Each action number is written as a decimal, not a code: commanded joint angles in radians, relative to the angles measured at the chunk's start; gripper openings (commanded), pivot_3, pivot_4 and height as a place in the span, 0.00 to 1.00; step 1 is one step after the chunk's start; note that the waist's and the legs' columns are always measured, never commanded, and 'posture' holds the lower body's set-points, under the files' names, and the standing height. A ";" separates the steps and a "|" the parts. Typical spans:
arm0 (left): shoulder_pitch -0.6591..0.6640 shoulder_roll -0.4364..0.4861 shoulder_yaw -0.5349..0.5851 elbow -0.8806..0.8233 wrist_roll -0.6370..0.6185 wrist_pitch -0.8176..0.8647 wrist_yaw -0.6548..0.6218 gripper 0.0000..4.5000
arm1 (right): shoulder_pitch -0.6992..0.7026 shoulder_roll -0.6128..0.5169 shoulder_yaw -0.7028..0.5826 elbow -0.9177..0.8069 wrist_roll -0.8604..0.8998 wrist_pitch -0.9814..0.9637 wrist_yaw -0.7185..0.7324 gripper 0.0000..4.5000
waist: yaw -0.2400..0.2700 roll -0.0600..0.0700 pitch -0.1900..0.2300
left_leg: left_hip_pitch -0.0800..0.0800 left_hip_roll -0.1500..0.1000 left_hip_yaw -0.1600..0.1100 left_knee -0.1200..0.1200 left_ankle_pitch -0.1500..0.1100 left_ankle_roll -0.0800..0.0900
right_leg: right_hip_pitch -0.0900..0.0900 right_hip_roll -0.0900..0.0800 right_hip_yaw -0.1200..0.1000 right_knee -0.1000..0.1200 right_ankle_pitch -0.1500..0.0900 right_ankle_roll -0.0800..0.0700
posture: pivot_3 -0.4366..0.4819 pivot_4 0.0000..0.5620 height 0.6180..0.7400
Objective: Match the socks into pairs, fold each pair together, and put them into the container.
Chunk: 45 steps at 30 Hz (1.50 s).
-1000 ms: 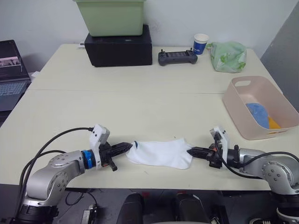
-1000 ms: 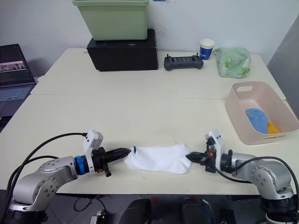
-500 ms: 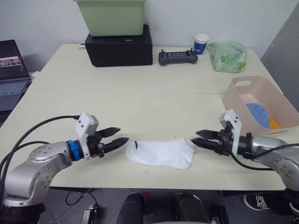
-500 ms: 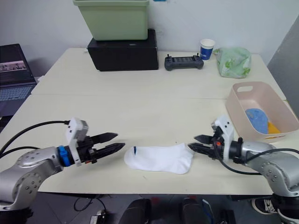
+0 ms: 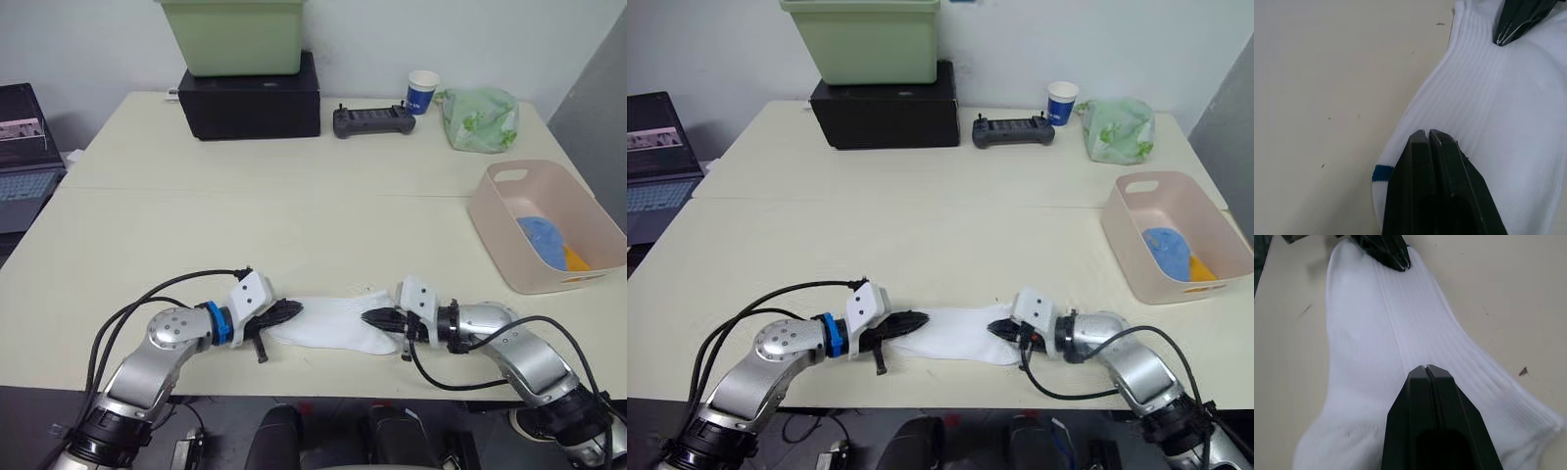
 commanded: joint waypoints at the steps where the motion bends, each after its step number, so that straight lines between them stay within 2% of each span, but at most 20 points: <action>1: 0.046 0.028 0.056 0.006 -0.012 -0.029 -0.028 0.01 | 0.055 -0.061 -0.074 0.011 -0.012 -0.036 0.036 0.00 | 0.000 0.000 0.000 | 0.001 0.000 0.000 0.000 0.000 0.000 | 0.000 0.000 0.000 0.000 0.000 0.000 | 0.48 0.27 1.00; 5: 0.084 0.027 0.135 -0.076 -0.123 0.003 -0.062 0.01 | 0.079 -0.069 -0.157 -0.094 0.111 0.017 0.074 0.00 | -0.002 0.000 0.000 | 0.002 0.000 0.000 0.000 0.000 0.000 | 0.001 0.000 0.000 0.000 0.000 0.000 | 0.48 0.27 1.00; 9: 0.128 0.058 0.131 -0.132 -0.123 0.000 -0.110 0.01 | 0.083 -0.040 -0.139 -0.166 0.177 0.075 0.113 0.00 | -0.003 0.000 0.000 | 0.002 0.001 0.000 0.000 0.000 0.000 | 0.001 0.001 0.000 0.001 0.000 0.000 | 0.48 0.27 1.00; 14: 0.148 0.079 0.088 -0.081 -0.030 -0.011 -0.103 0.01 | 0.083 -0.086 -0.018 -0.082 0.001 0.045 0.143 0.00 | -0.001 0.000 0.000 | 0.002 0.001 0.000 -0.001 0.000 0.000 | 0.001 0.001 0.000 0.001 0.000 0.000 | 0.48 0.27 1.00; 17: 0.152 0.076 0.089 -0.055 -0.003 -0.018 -0.091 0.01 | 0.084 -0.110 -0.027 -0.041 -0.039 0.032 0.134 0.00 | -0.001 0.000 -0.001 | 0.002 0.000 0.001 0.000 0.000 0.000 | 0.002 0.000 0.001 0.001 0.000 0.000 | 0.48 0.27 1.00; 21: 0.180 0.080 0.134 -0.078 -0.053 -0.017 -0.111 0.01 | 0.130 -0.163 -0.125 -0.061 0.035 0.042 0.171 0.00 | 0.000 0.000 0.000 | 0.009 0.000 0.000 -0.001 0.000 0.000 | 0.009 0.000 0.000 -0.002 0.000 0.000 | 0.48 0.27 1.00; 24: 0.206 0.079 0.172 -0.131 -0.111 0.000 -0.122 0.01 | 0.134 -0.134 -0.254 -0.149 0.232 0.206 0.140 0.00 | 0.000 -0.001 0.000 | 0.013 0.001 -0.001 -0.002 -0.001 0.001 | 0.016 -0.001 -0.001 -0.006 0.000 0.000 | 0.48 0.27 1.00; 26: 0.210 0.077 0.189 -0.161 -0.126 0.020 -0.112 0.01 | 0.109 -0.111 -0.310 -0.172 0.299 0.291 0.097 0.00 | -0.002 0.000 0.000 | 0.013 0.001 -0.002 -0.002 -0.001 0.001 | 0.016 -0.001 -0.002 -0.006 0.000 0.000 | 0.48 0.27 1.00; 29: 0.203 0.072 0.213 -0.209 -0.151 0.040 -0.099 0.00 | 0.072 -0.086 -0.368 -0.145 0.347 0.381 0.040 0.12 | -0.003 0.000 0.000 | 0.013 0.002 -0.002 -0.002 -0.001 0.001 | 0.016 0.000 -0.002 -0.006 0.000 0.000 | 0.48 0.27 1.00; 32: 0.186 0.079 0.223 -0.242 -0.170 0.062 -0.096 0.00 | 0.042 -0.076 -0.347 -0.104 0.296 0.387 0.003 0.35 | -0.001 0.000 0.000 | 0.013 0.001 -0.002 -0.002 -0.001 0.001 | 0.016 0.000 -0.002 -0.007 0.000 0.000 | 0.48 0.27 1.00; 36: 0.169 0.074 0.212 -0.246 -0.148 0.056 -0.090 0.26 | 0.029 -0.077 -0.281 -0.094 0.260 0.406 0.013 0.68 | -0.001 0.000 0.000 | 0.012 0.001 -0.001 -0.003 -0.001 0.001 | 0.016 0.000 -0.002 -0.008 0.000 0.000 | 0.48 0.27 1.00; 38: 0.163 0.073 0.205 -0.253 -0.153 0.066 -0.092 0.27 | 0.026 -0.073 -0.257 -0.088 0.242 0.403 0.013 0.82 | -0.001 0.000 0.000 | 0.012 0.001 -0.001 -0.003 -0.001 0.001 | 0.016 0.000 -0.002 -0.008 0.000 0.000 | 0.48 0.27 1.00; 44: 0.160 0.072 0.207 -0.305 -0.178 0.099 -0.092 0.27 | 0.032 -0.052 -0.218 -0.113 0.264 0.464 0.021 0.82 | -0.001 0.000 0.000 | 0.012 0.001 -0.001 -0.003 -0.001 0.001 | 0.016 0.000 -0.001 -0.008 0.000 0.000 | 0.48 0.27 1.00; 45: 0.160 0.072 0.208 -0.305 -0.177 0.100 -0.091 0.27 | 0.033 -0.052 -0.217 -0.116 0.260 0.465 0.017 0.78 | -0.001 0.000 0.000 | 0.012 0.001 -0.001 -0.003 -0.001 0.001 | 0.016 0.000 -0.001 -0.008 0.000 0.000 | 0.48 0.27 1.00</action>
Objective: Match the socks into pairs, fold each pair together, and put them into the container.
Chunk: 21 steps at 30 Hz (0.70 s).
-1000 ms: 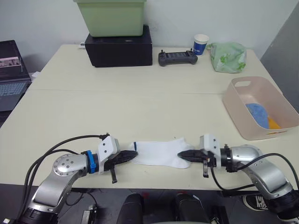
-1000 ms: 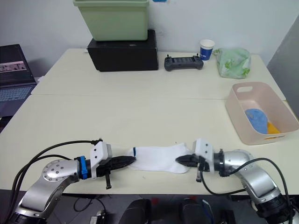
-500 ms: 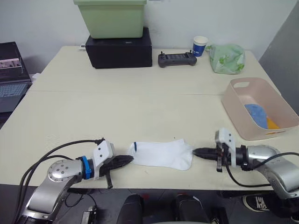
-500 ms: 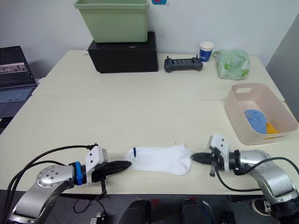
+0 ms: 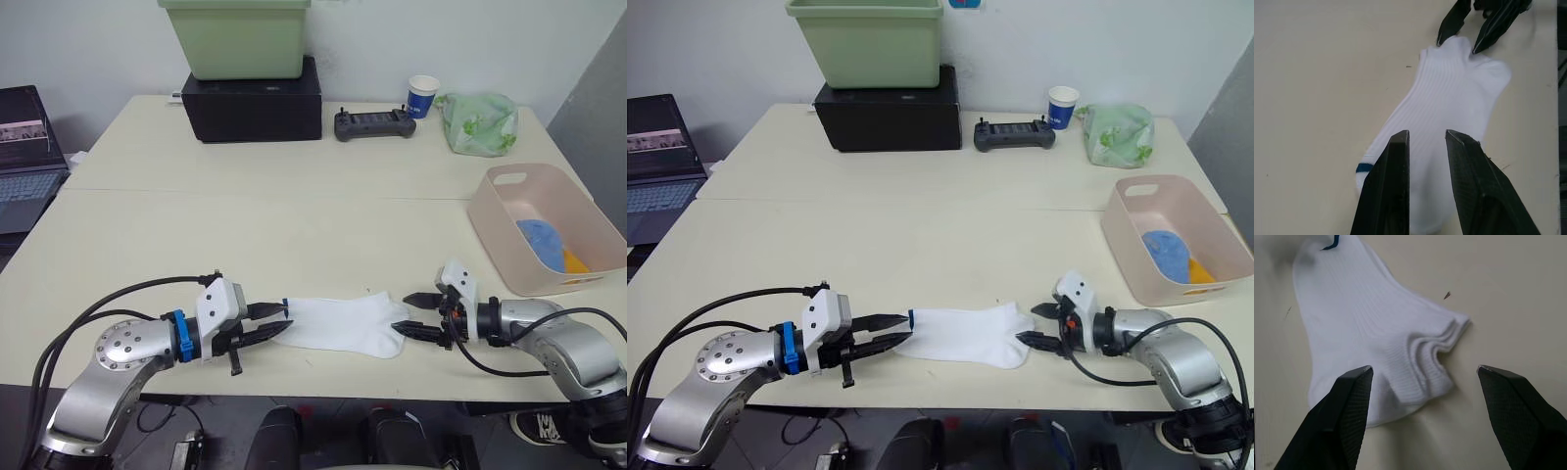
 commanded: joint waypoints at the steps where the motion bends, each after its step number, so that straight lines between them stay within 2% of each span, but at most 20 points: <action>1: -0.003 0.004 0.008 -0.036 -0.012 0.006 0.008 0.27 | 0.001 -0.001 -0.001 -0.041 0.009 0.013 0.009 0.74 | 0.000 0.000 0.000 | 0.000 0.000 0.000 0.000 0.000 0.000 | 0.000 0.000 0.000 0.000 0.000 0.000 | 0.48 0.27 1.00; 2: -0.004 0.001 0.004 -0.037 -0.007 0.001 0.010 0.27 | 0.000 0.003 -0.008 -0.040 0.014 0.016 0.008 0.69 | 0.000 0.000 0.000 | 0.000 0.000 0.000 0.000 0.000 0.000 | 0.000 0.000 0.000 0.000 0.000 0.000 | 0.48 0.27 1.00; 11: -0.037 -0.011 -0.035 -0.052 -0.004 0.011 0.020 0.27 | -0.013 -0.010 -0.046 -0.013 0.046 0.034 0.057 0.01 | 0.000 0.000 0.000 | 0.000 0.000 0.000 0.000 0.000 0.000 | 0.000 0.000 0.000 0.000 0.000 0.000 | 0.48 0.27 1.00; 16: -0.107 -0.035 -0.104 0.009 0.028 0.000 0.013 0.27 | -0.047 -0.051 -0.063 0.048 0.047 0.016 0.119 0.01 | 0.000 0.000 0.000 | 0.000 0.000 0.000 0.000 0.000 0.000 | 0.000 0.000 0.000 0.000 0.000 0.000 | 0.48 0.27 1.00; 21: -0.234 -0.105 -0.234 0.142 0.086 -0.019 -0.021 0.00 | -0.100 -0.090 -0.051 0.117 0.042 0.002 0.203 0.00 | 0.001 0.001 0.001 | 0.000 -0.002 0.001 0.001 0.000 0.000 | 0.001 0.002 0.000 -0.001 0.000 0.000 | 0.48 0.27 1.00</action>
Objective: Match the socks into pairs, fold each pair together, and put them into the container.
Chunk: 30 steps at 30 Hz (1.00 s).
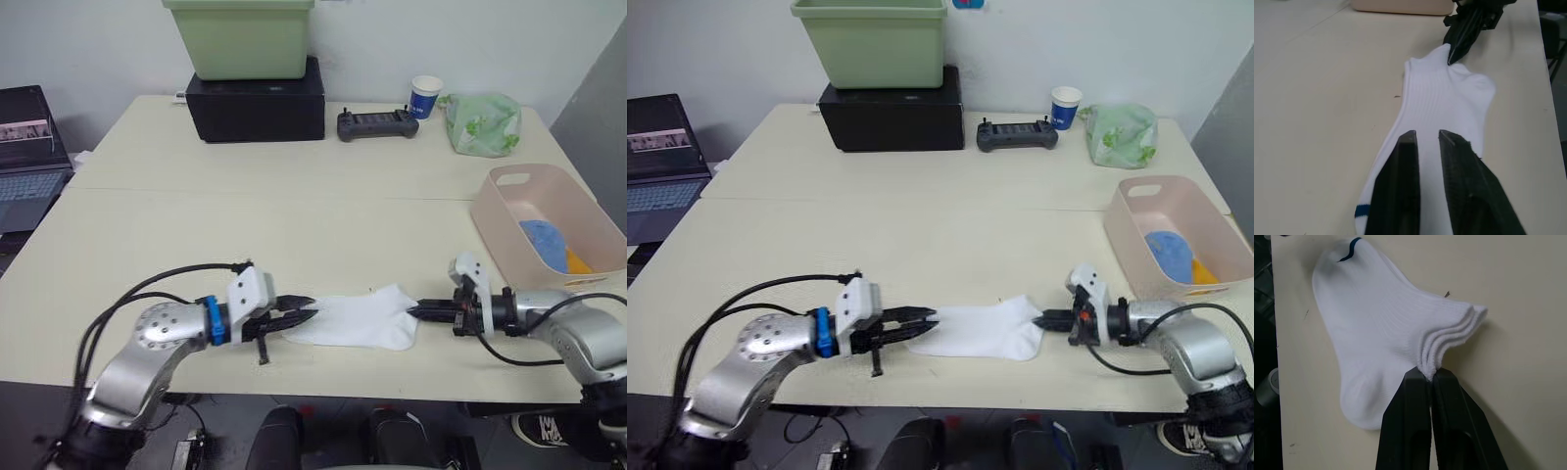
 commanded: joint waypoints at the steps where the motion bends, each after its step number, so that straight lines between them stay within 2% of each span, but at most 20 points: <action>1: -0.055 -0.032 -0.065 0.057 0.040 -0.027 -0.022 0.00 | -0.022 -0.025 -0.016 0.016 0.003 -0.025 0.059 0.00 | 0.000 0.000 0.000 | 0.000 0.000 0.000 0.000 0.000 0.001 | 0.000 0.000 0.000 0.000 0.000 0.000 | 0.48 0.27 1.00; 5: -0.119 -0.064 -0.136 0.128 0.096 -0.055 -0.047 0.00 | -0.040 -0.036 -0.012 0.059 -0.017 -0.048 0.089 0.00 | 0.001 0.000 0.000 | -0.001 0.001 0.000 0.000 -0.001 0.002 | 0.000 0.001 0.000 -0.002 0.000 0.000 | 0.48 0.27 1.00; 10: -0.192 -0.123 -0.212 0.231 0.198 -0.079 -0.017 0.00 | -0.055 -0.030 -0.005 0.072 -0.028 -0.052 0.112 0.00 | 0.000 0.000 0.000 | -0.001 0.000 0.000 0.001 -0.001 0.002 | 0.000 0.001 0.000 -0.002 0.000 0.000 | 0.48 0.27 1.00; 13: -0.204 -0.127 -0.243 0.272 0.255 -0.074 -0.003 0.00 | -0.057 -0.023 -0.020 0.049 -0.002 -0.022 0.117 0.00 | -0.001 0.000 0.000 | -0.001 0.001 0.000 0.000 -0.001 0.002 | 0.000 0.001 0.000 -0.002 0.000 0.000 | 0.48 0.27 1.00; 17: -0.194 -0.122 -0.259 0.269 0.261 -0.061 -0.028 0.00 | -0.070 -0.011 -0.052 -0.012 0.080 0.065 0.113 0.00 | 0.000 0.001 0.000 | 0.000 0.001 -0.001 0.001 -0.001 0.002 | 0.001 0.001 0.000 -0.001 0.000 0.000 | 0.48 0.27 1.00; 20: -0.172 -0.116 -0.265 0.266 0.265 -0.056 -0.033 0.00 | -0.147 0.106 -0.132 -0.098 0.339 0.301 0.005 0.00 | -0.002 0.001 0.000 | 0.000 0.001 -0.001 0.001 -0.001 0.002 | 0.001 0.001 0.000 -0.001 0.000 0.000 | 0.48 0.27 1.00; 22: -0.167 -0.123 -0.254 0.264 0.259 -0.056 -0.022 0.00 | -0.179 0.199 -0.143 -0.126 0.422 0.372 -0.075 0.00 | -0.005 0.001 -0.001 | 0.000 0.002 -0.001 0.001 -0.001 0.002 | 0.001 0.001 0.001 -0.001 0.000 0.000 | 0.48 0.27 1.00; 25: -0.164 -0.145 -0.228 0.257 0.226 -0.034 -0.011 0.00 | -0.202 0.308 -0.126 -0.115 0.451 0.408 -0.163 0.00 | 0.002 0.001 -0.001 | 0.000 0.003 -0.004 0.000 -0.001 0.002 | 0.002 0.001 -0.002 -0.001 0.000 0.000 | 0.48 0.27 1.00; 30: -0.147 -0.136 -0.186 0.223 0.188 0.004 -0.017 0.00 | -0.206 0.380 -0.029 -0.080 0.373 0.351 -0.175 0.00 | 0.002 0.001 -0.001 | -0.002 0.000 -0.003 0.001 -0.001 0.002 | 0.001 -0.001 -0.003 -0.002 0.000 0.000 | 0.48 0.27 1.00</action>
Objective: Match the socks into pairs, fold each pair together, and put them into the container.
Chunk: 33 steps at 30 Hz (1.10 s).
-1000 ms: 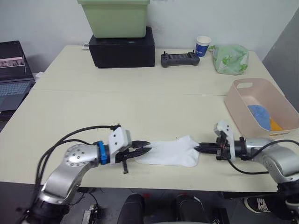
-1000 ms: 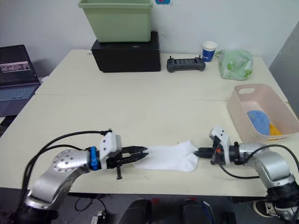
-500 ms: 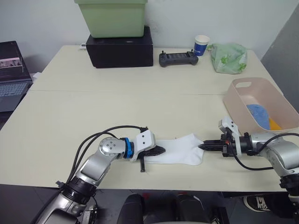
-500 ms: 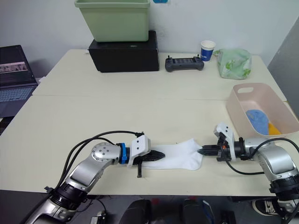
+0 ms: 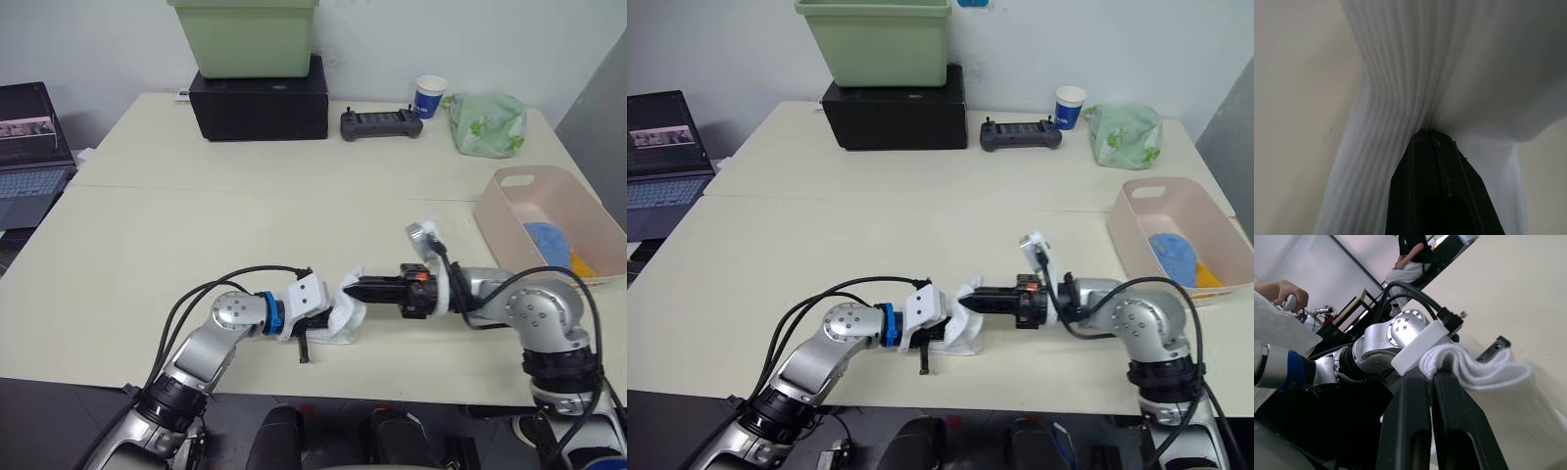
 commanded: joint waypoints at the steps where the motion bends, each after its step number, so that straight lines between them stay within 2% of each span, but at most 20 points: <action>1: 0.034 0.029 0.044 -0.046 -0.038 0.053 -0.005 0.00 | -0.016 0.027 0.047 0.023 -0.038 -0.060 0.009 0.00 | -0.004 0.000 0.000 | 0.000 0.000 0.000 0.000 0.000 0.000 | 0.000 0.000 0.000 0.000 0.000 0.000 | 0.48 0.27 1.00; 4: 0.066 0.082 0.133 -0.129 -0.126 0.149 -0.018 0.00 | -0.023 0.037 0.087 0.058 -0.080 -0.100 0.027 0.00 | -0.009 0.000 0.000 | 0.001 0.002 0.000 -0.001 0.000 0.000 | -0.001 0.000 0.000 0.001 0.000 0.000 | 0.48 0.27 1.00; 8: 0.117 0.204 0.316 -0.284 -0.295 0.303 -0.044 0.00 | -0.044 0.051 0.105 0.080 -0.092 -0.116 0.032 0.00 | -0.019 0.001 0.002 | 0.001 0.005 -0.002 -0.002 0.000 0.000 | -0.003 0.002 0.000 0.003 0.000 0.000 | 0.48 0.27 1.00; 12: 0.161 0.313 0.480 -0.349 -0.416 0.409 -0.063 0.00 | -0.057 0.067 0.100 0.075 -0.075 -0.109 0.034 0.27 | -0.019 0.001 0.002 | 0.001 0.006 -0.003 -0.002 0.000 0.000 | -0.003 0.002 -0.001 0.004 0.000 0.000 | 0.48 0.27 1.00; 16: 0.202 0.391 0.581 -0.297 -0.416 0.394 -0.076 0.00 | -0.075 0.067 0.077 0.038 -0.010 -0.057 0.039 0.56 | -0.022 0.002 0.002 | 0.001 0.005 -0.002 -0.002 0.000 0.000 | -0.003 0.002 -0.001 0.003 0.000 0.000 | 0.48 0.27 1.00; 18: 0.209 0.392 0.584 -0.282 -0.403 0.369 -0.070 0.00 | -0.078 0.071 0.053 0.029 0.026 -0.033 0.028 0.56 | -0.019 0.002 0.002 | 0.001 0.005 -0.003 -0.002 0.000 0.000 | -0.003 0.001 -0.001 0.003 0.000 0.000 | 0.48 0.27 1.00; 20: 0.183 0.360 0.579 -0.290 -0.419 0.370 -0.038 0.00 | -0.073 0.039 0.083 0.012 -0.044 -0.091 0.031 0.56 | -0.015 0.002 0.002 | 0.001 0.004 -0.002 -0.002 0.000 0.000 | -0.003 0.000 -0.001 0.003 0.000 0.000 | 0.48 0.27 1.00; 23: 0.166 0.303 0.517 -0.335 -0.411 0.349 -0.006 0.00 | -0.035 -0.022 0.206 0.026 -0.282 -0.346 0.071 0.42 | -0.008 0.002 0.002 | 0.001 0.003 -0.001 -0.002 0.000 0.000 | -0.002 -0.001 -0.001 0.002 0.000 0.000 | 0.48 0.27 1.00; 28: 0.190 0.262 0.395 -0.374 -0.341 0.285 0.004 0.00 | -0.025 -0.031 0.337 0.097 -0.484 -0.571 0.115 0.02 | -0.010 0.002 0.002 | 0.000 0.003 0.001 -0.002 0.000 0.000 | -0.003 -0.001 0.001 -0.001 0.000 0.000 | 0.48 0.27 1.00; 32: 0.205 0.263 0.331 -0.350 -0.281 0.223 0.000 0.00 | -0.017 -0.028 0.384 0.149 -0.566 -0.656 0.141 0.01 | -0.012 0.002 0.002 | 0.001 0.003 0.001 -0.003 0.000 0.000 | -0.003 -0.001 0.002 0.000 0.000 0.000 | 0.48 0.27 1.00; 33: 0.211 0.272 0.289 -0.316 -0.219 0.179 0.003 0.00 | -0.005 -0.043 0.401 0.171 -0.596 -0.685 0.156 0.01 | -0.010 0.002 0.002 | 0.001 0.003 0.001 -0.003 0.000 0.000 | -0.003 -0.001 0.001 0.000 0.000 0.000 | 0.48 0.27 1.00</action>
